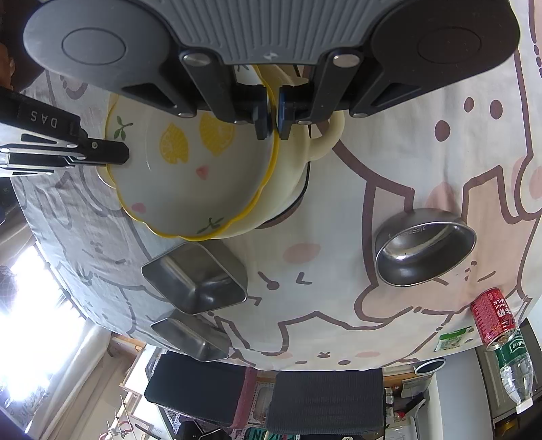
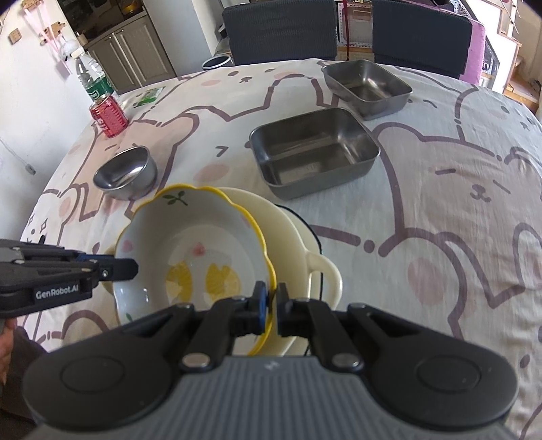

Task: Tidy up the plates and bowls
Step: 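Lower the yellow-rimmed bowl into the cream bowl with both grippers, then open both grippers and withdraw them from the stacked bowls, then grasp the rectangular steel tray rim with the left gripper while the right gripper grasps it too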

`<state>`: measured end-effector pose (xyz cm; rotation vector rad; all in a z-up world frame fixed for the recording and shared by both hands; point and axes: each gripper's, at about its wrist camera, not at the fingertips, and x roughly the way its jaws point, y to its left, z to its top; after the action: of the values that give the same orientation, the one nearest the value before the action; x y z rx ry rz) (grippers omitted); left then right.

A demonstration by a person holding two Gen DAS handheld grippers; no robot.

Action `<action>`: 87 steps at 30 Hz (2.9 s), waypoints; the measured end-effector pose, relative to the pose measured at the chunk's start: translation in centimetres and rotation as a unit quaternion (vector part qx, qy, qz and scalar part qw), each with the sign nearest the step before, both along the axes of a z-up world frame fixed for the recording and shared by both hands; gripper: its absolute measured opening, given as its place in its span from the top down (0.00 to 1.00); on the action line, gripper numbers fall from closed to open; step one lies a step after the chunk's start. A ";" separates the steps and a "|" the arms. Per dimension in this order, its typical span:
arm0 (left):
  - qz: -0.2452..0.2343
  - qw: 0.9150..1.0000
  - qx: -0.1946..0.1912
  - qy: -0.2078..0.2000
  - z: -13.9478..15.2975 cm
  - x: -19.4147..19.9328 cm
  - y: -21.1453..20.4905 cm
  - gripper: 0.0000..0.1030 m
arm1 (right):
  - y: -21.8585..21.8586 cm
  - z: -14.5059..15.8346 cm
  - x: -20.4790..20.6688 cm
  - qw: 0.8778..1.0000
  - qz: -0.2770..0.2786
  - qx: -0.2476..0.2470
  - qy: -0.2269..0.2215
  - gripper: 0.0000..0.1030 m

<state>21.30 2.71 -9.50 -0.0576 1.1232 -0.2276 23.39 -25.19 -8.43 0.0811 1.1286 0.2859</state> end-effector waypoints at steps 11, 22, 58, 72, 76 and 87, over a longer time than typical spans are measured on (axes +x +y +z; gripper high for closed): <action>-0.004 1.000 0.008 0.007 -0.4 0.3 -0.3 0.94 | 0.0 -0.2 0.2 1.000 0.000 -0.008 0.002 0.93; -0.006 1.000 0.010 0.007 -0.6 0.5 -0.4 0.94 | 0.1 -0.4 0.4 1.000 0.000 -0.015 0.003 0.93; -0.006 1.000 -0.012 0.014 -0.5 0.7 -0.1 0.69 | -0.4 -0.6 0.4 1.000 0.010 0.000 0.014 0.81; 0.095 0.991 -0.050 -0.074 2.3 2.8 0.3 0.01 | -4.3 2.9 2.2 0.989 -0.041 0.020 -0.138 0.27; 0.116 0.988 -0.070 -0.076 1.7 4.9 -0.8 0.00 | -5.9 2.6 4.3 0.980 -0.062 0.017 -0.188 0.12; 0.142 0.980 -0.140 -0.019 -2.5 10.9 -3.9 0.41 | -6.9 -1.6 11.4 0.984 -0.045 0.001 -0.172 0.30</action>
<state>32.20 -1.20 -12.04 -0.4587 1.0250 -0.1293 34.75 -32.05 -10.04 0.0811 0.7794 0.2099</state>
